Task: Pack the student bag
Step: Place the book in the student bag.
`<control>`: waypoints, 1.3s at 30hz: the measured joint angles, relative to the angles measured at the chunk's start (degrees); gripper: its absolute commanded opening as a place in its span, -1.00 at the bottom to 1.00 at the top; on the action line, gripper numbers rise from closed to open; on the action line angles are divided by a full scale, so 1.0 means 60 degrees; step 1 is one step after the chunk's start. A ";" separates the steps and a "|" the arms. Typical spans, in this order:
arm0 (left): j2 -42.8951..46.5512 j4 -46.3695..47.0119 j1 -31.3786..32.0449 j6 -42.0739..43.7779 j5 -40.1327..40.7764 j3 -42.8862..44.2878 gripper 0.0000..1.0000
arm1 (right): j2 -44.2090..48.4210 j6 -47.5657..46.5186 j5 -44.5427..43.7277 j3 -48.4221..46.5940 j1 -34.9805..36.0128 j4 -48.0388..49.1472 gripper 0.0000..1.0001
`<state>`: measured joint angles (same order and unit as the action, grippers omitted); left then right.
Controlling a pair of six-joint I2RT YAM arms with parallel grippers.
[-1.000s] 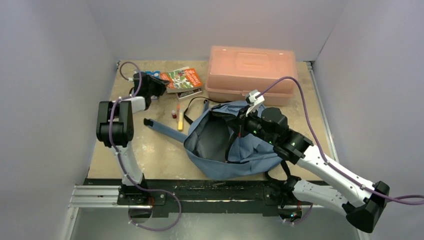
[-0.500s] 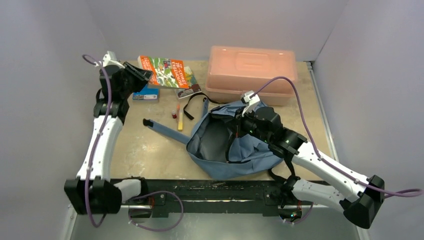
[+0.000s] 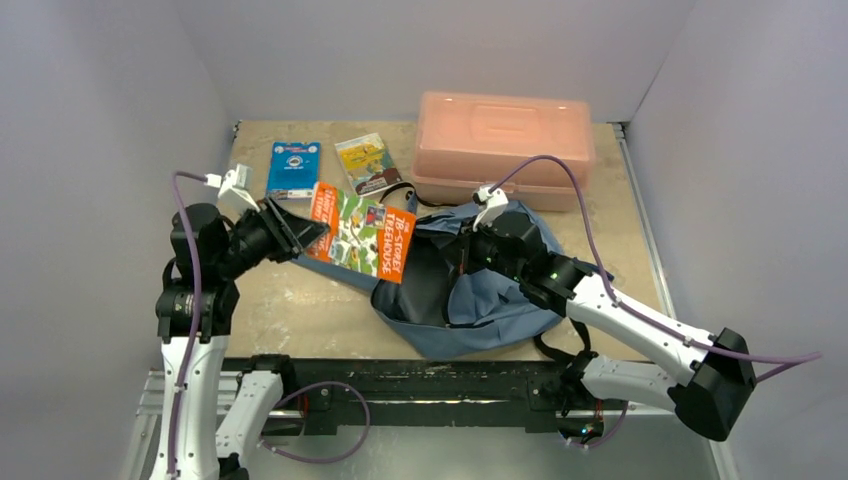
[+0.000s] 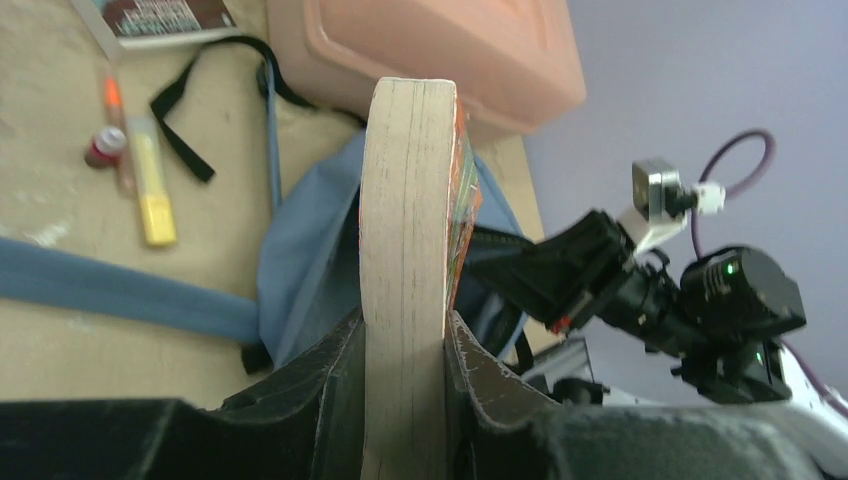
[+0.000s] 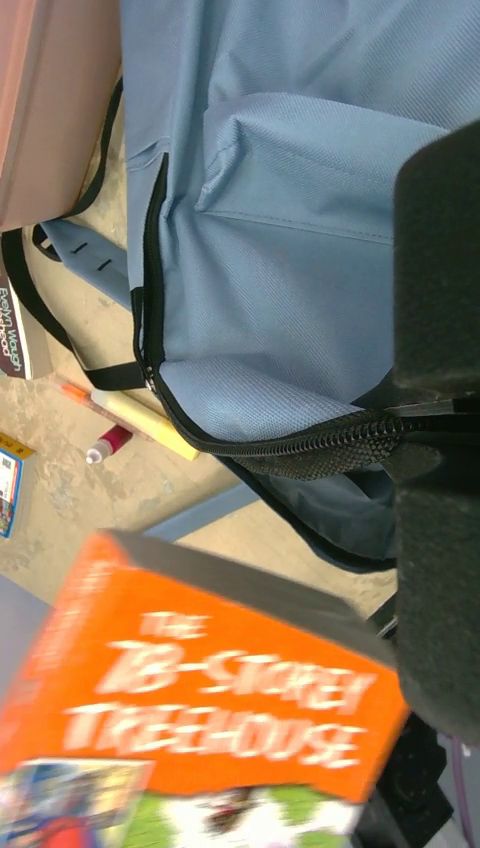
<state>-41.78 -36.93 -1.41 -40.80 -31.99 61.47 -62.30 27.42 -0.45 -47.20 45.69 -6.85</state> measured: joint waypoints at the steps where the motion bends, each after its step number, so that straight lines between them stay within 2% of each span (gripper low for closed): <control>1: 0.0135 -0.0240 0.0033 0.0011 -0.0240 -0.0127 -1.00 | -0.0051 0.0106 0.0000 0.0000 0.0000 0.0069 -1.00; 5: 0.0321 -0.0703 0.0284 0.0018 -0.0761 -0.0554 -1.00 | -0.0168 0.0572 -0.0004 0.0000 0.0000 0.0313 -1.00; 7: 0.0433 -0.0663 0.0743 0.0007 -0.0648 -0.0911 -1.00 | -0.0164 0.0794 -0.0004 0.0000 0.0000 0.0401 -1.00; 13: 0.0630 0.0299 0.2688 -0.0761 0.0390 -0.2736 -1.00 | 0.0098 0.1326 0.0036 0.0000 0.0000 0.0543 -1.00; 16: 0.0561 0.0525 0.2911 -0.1268 0.1173 -0.3224 -1.00 | 0.0295 0.1443 0.0036 0.0000 0.0000 0.0550 -1.00; 21: 0.0423 0.0783 0.2925 -0.2167 0.2499 -0.3311 -1.00 | 0.0357 0.1552 0.0153 -0.0004 -0.0004 0.0710 -1.00; 27: -0.0794 0.1643 0.3126 -0.3650 0.2495 -0.3311 -1.00 | 0.0193 0.1690 0.0714 -0.0004 -0.0015 0.1180 -1.00; 33: -0.0954 0.2477 0.4025 -0.4889 0.2907 -0.3388 -1.00 | 0.0018 0.2109 0.1147 -0.0004 -0.0022 0.1665 -1.00; 38: -0.0783 0.3723 0.4929 -0.5945 0.3956 -0.4171 -1.00 | -0.0066 0.2812 0.1384 -0.0004 -0.0058 0.2175 -1.00; 39: -0.0940 0.3952 0.5395 -0.6084 0.4186 -0.4269 -1.00 | -0.0073 0.2943 0.1446 -0.0004 -0.0066 0.2269 -1.00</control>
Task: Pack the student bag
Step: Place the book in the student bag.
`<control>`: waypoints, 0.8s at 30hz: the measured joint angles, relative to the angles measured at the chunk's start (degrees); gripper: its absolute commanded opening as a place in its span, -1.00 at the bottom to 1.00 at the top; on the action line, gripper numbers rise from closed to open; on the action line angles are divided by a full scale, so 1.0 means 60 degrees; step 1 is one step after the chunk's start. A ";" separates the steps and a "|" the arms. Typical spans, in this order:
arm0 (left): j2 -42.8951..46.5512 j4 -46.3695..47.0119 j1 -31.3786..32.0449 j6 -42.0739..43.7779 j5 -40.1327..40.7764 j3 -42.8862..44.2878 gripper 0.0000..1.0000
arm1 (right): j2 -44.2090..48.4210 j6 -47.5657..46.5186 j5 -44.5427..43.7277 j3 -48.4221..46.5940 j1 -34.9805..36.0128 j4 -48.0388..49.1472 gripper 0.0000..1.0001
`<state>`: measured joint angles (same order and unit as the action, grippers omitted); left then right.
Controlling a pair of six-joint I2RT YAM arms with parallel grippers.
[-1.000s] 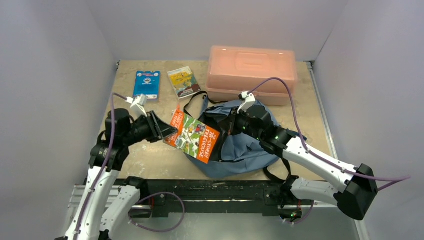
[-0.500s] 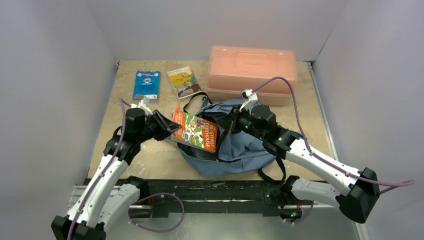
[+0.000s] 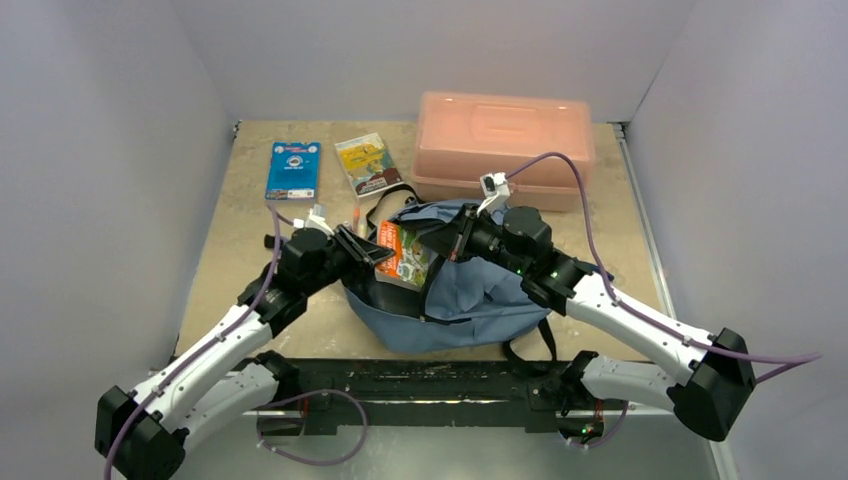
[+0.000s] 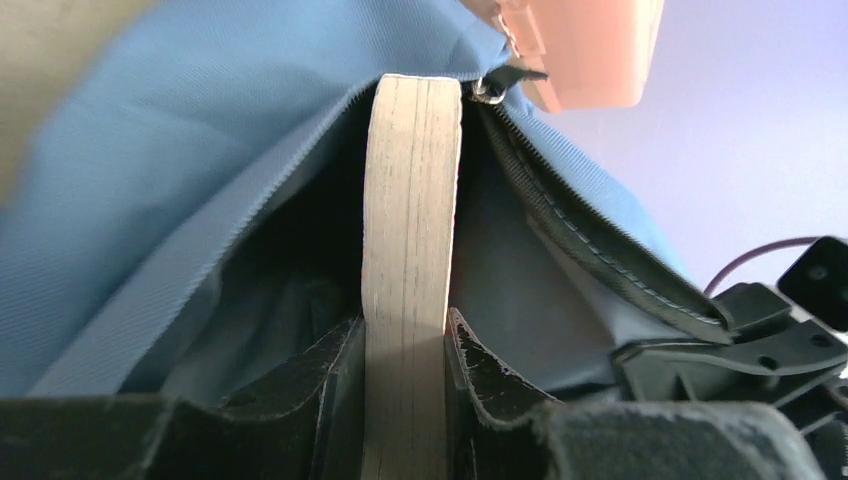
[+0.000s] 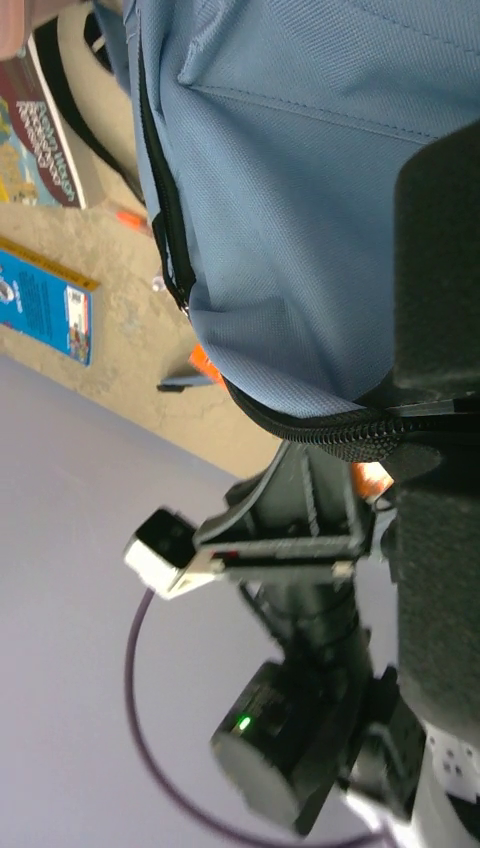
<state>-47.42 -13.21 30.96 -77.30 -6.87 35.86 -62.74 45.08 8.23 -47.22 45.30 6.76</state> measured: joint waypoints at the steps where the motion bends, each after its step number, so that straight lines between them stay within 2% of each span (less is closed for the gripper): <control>1: -0.0109 0.0302 0.0302 -0.0098 0.0226 -0.0120 -1.00 | -0.0025 0.0168 0.0062 0.0000 0.0000 0.0146 -1.00; 6: -0.0463 0.1738 0.1741 -0.0244 0.1738 -0.0790 -1.00 | -0.0153 0.0878 0.0270 -0.0007 0.0004 0.0838 -1.00; 12: -0.1228 0.3166 0.2259 -0.0040 0.2699 -0.1082 -1.00 | -0.0430 0.1355 0.0820 -0.0055 -0.0036 0.1242 -1.00; 24: -0.4550 0.6652 0.3960 -0.0146 0.4634 -0.1206 -1.00 | -0.1042 0.2612 0.1668 -0.0033 -0.0062 0.2364 -1.00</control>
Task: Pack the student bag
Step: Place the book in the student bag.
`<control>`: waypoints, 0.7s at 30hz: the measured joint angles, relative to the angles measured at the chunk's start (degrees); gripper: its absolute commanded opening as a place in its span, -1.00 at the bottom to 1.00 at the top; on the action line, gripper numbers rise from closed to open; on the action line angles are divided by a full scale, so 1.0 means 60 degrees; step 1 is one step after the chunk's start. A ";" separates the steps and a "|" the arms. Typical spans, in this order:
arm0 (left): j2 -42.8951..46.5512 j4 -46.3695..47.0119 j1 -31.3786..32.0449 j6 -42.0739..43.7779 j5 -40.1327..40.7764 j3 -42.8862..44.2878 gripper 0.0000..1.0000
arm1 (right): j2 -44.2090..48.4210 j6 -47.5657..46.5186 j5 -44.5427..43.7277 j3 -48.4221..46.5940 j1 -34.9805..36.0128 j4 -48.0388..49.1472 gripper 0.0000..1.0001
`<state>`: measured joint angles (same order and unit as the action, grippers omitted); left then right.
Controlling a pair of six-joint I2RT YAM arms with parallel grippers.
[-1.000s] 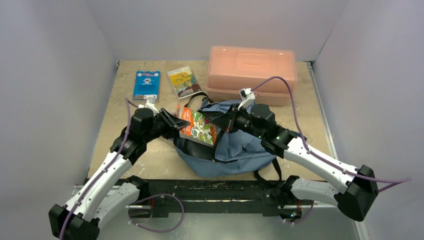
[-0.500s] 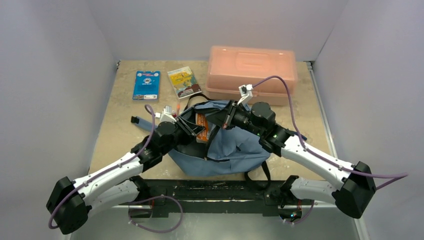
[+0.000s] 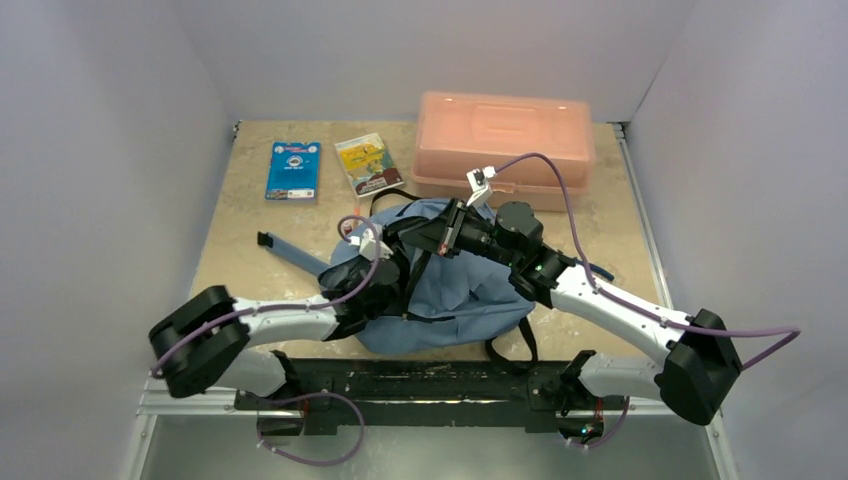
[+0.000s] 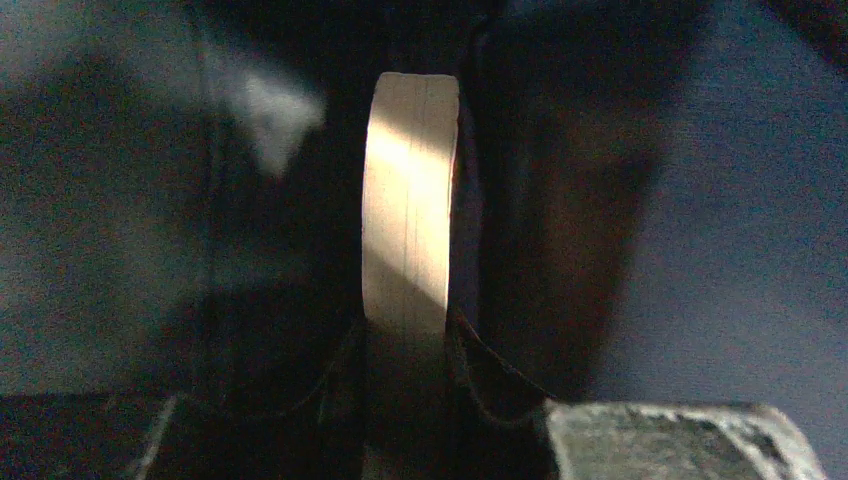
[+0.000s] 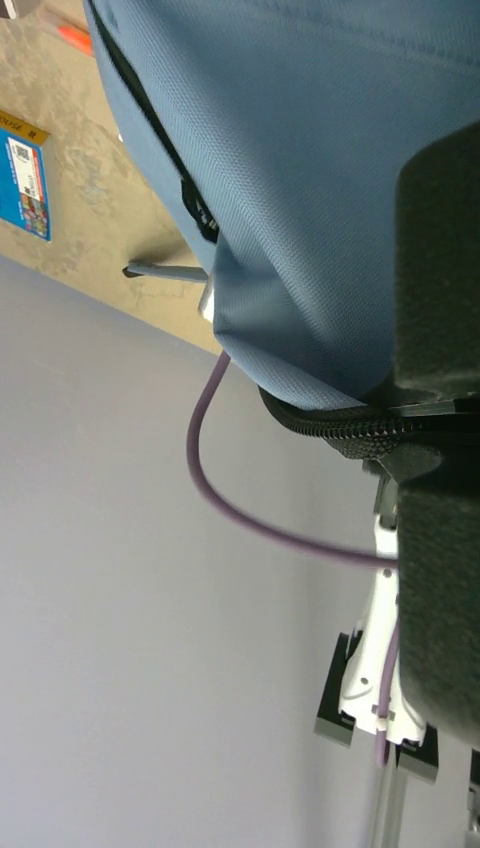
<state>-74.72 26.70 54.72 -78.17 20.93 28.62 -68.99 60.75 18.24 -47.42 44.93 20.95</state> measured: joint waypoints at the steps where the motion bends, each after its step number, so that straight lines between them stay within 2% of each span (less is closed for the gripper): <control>1: -0.0463 0.0474 0.0084 -0.0091 0.0131 0.0000 -1.00 | 0.0000 0.0022 -0.0004 0.0011 0.0000 0.0000 -1.00; 2: -0.0929 0.0936 0.0138 -0.0146 0.0222 0.0000 -0.99 | 0.0000 0.0026 -0.0015 0.0018 0.0000 -0.0022 -1.00; 4: -0.1650 0.1574 0.0186 -0.0262 0.0302 0.0004 -0.82 | 0.0004 -0.0025 -0.0076 0.0051 -0.0007 -0.0138 -1.00; 8: -0.2087 0.1858 0.0262 -0.0386 0.0339 0.0004 -0.12 | 0.0178 -0.0251 -0.0382 0.0437 -0.0062 -0.0306 -1.00; 13: -0.1359 0.1056 0.0361 -0.0510 0.0386 0.0015 0.44 | 0.1038 -0.0608 -0.0670 0.0969 -0.0204 -0.0463 -1.00; 15: -0.0991 0.0539 0.0390 -0.0586 0.0368 0.0036 0.77 | 0.1351 -0.0831 -0.0863 0.1053 -0.0266 -0.0645 -1.00; 21: 0.0222 -0.1639 0.0386 -0.0798 0.0168 0.0375 0.87 | 0.2109 -0.1872 -0.1705 0.1071 -0.0313 -0.1625 -1.00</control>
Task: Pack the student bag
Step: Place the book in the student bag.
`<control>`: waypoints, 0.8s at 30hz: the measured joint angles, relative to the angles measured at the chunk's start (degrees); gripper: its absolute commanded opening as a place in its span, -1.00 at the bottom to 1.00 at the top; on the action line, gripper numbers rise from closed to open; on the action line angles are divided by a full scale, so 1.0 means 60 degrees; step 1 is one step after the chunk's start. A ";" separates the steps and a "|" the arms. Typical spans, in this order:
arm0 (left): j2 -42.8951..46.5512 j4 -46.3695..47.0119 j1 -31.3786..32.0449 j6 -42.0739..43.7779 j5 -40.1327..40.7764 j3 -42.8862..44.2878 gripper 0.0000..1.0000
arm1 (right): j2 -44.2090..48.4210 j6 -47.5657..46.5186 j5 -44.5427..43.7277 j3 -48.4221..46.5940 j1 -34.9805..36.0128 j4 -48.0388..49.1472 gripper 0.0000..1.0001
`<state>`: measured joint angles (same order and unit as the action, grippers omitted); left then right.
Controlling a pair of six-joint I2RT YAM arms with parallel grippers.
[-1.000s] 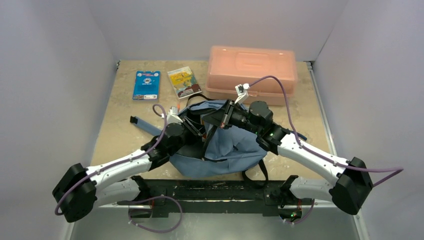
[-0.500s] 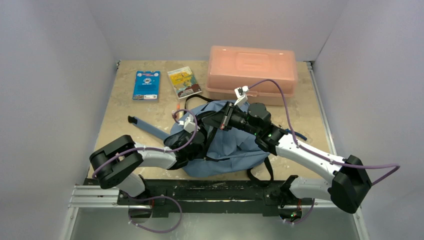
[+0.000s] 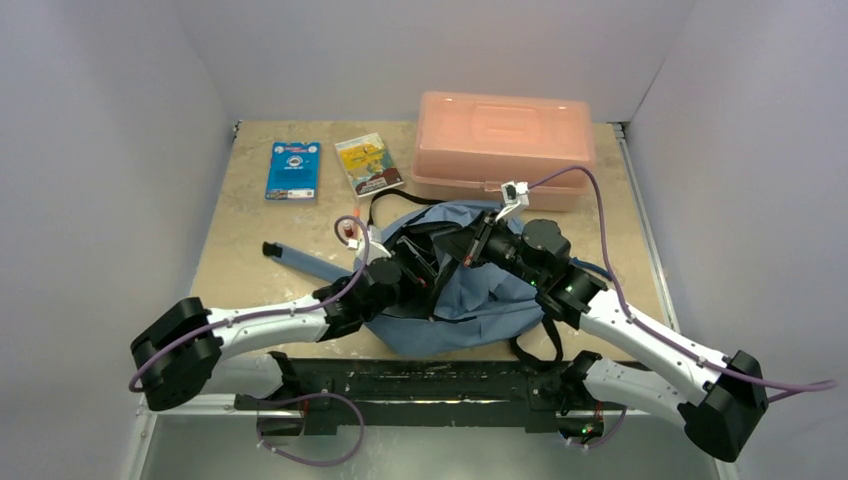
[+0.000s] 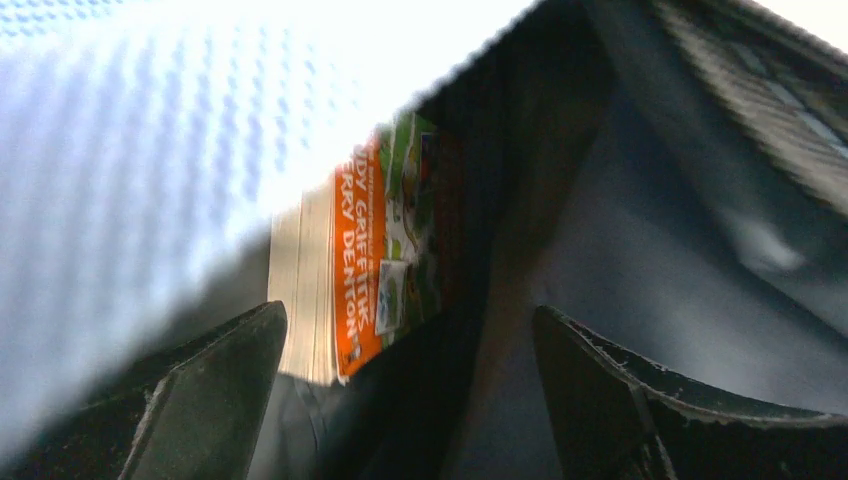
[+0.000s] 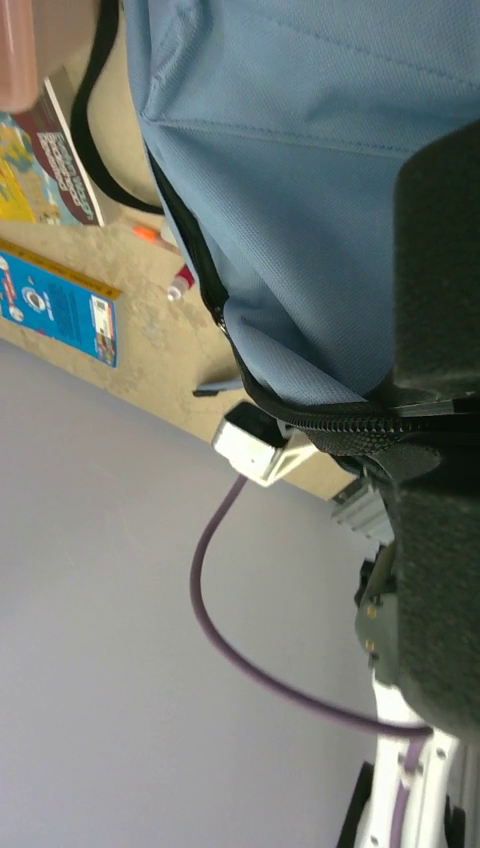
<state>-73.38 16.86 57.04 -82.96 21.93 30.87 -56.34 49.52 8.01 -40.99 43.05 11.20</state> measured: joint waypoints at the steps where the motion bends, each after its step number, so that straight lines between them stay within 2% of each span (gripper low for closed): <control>1: 0.0175 -0.0310 0.0000 0.0018 -0.0073 0.0084 0.87 | 0.0058 -0.0138 -0.0117 0.0000 0.0000 -0.0098 -1.00; 10: 0.2422 -0.3406 0.0018 0.1366 -0.0554 0.0652 0.86 | 0.0335 -0.1118 -0.0729 0.0000 0.0000 -0.0670 -1.00; 16: 0.4473 -0.4725 0.0007 0.3559 -0.0882 0.0514 0.87 | 0.0310 -0.1384 -0.0739 0.0000 0.0000 -0.0645 -1.00; 18: 0.5020 -0.5147 -0.0029 0.4503 -0.1104 0.0565 0.93 | 0.0273 -0.1424 -0.0739 0.0004 0.0000 -0.0627 -1.00; 21: 0.5377 -0.5971 -0.0142 0.5533 -0.1337 0.0933 0.98 | 0.0219 -0.1457 -0.0703 0.0066 0.0000 -0.0572 -1.00; 24: 0.5093 -0.6186 -0.0350 0.5956 -0.1534 0.1359 0.90 | 0.0153 -0.1552 -0.0637 0.0168 0.0004 -0.0579 -1.00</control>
<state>-42.83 -20.25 54.94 -47.22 12.73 39.03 -55.42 40.21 4.19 -39.99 43.07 7.73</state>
